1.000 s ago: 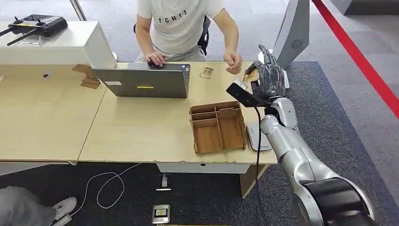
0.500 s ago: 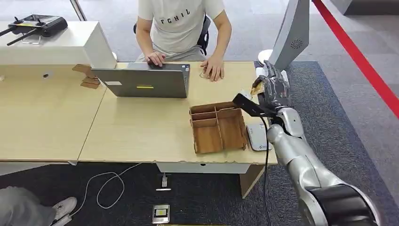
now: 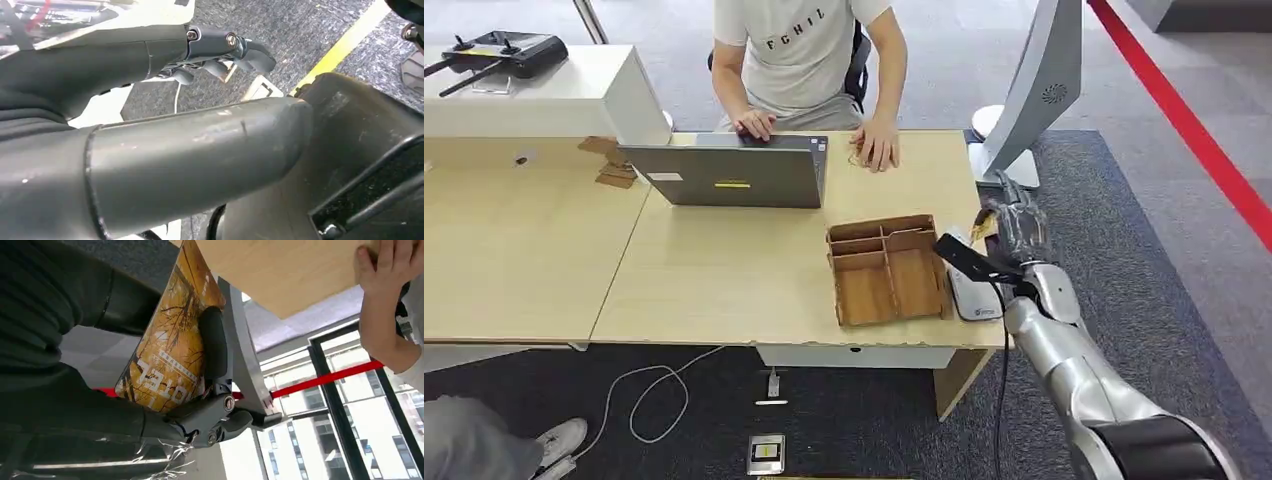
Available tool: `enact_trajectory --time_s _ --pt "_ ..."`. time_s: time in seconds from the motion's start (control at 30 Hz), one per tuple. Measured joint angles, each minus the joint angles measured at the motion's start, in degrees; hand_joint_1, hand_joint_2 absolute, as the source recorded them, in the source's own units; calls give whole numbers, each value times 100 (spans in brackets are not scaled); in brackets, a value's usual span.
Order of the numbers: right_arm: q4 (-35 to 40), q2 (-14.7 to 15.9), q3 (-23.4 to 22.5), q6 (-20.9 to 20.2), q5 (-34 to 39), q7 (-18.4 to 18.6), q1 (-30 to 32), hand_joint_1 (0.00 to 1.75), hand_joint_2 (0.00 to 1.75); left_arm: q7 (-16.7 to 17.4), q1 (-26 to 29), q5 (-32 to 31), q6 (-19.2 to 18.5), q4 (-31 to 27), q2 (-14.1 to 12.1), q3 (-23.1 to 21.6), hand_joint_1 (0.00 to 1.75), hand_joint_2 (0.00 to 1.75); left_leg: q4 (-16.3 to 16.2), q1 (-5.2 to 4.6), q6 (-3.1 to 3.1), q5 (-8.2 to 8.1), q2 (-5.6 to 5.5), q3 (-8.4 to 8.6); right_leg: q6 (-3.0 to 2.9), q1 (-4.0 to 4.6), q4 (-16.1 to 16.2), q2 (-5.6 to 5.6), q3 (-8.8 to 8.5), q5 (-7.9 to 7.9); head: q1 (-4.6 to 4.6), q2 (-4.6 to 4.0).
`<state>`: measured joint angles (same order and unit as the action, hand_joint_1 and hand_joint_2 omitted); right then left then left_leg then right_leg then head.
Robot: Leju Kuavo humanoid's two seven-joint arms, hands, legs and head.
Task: Pass the card to the sensor for recognition and then transmit it.
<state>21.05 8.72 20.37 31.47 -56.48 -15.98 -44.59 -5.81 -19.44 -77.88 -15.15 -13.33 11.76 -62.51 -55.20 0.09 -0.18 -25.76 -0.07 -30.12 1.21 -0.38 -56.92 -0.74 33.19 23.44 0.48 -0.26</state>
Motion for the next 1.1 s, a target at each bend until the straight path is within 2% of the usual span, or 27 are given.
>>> enact_trajectory --time_s 0.87,1.1 --pt "-144 -83 0 -9 184 -111 323 175 175 85 37 4 -46 0 92 -9 0 0 1 0 0 0 1 0 0 0 0 1 0 0 -2 0" --pt "-164 -90 -2 -9 323 -127 487 175 175 295 40 7 -59 2 105 -9 0 0 0 0 0 0 1 1 0 0 0 1 0 0 0 0"
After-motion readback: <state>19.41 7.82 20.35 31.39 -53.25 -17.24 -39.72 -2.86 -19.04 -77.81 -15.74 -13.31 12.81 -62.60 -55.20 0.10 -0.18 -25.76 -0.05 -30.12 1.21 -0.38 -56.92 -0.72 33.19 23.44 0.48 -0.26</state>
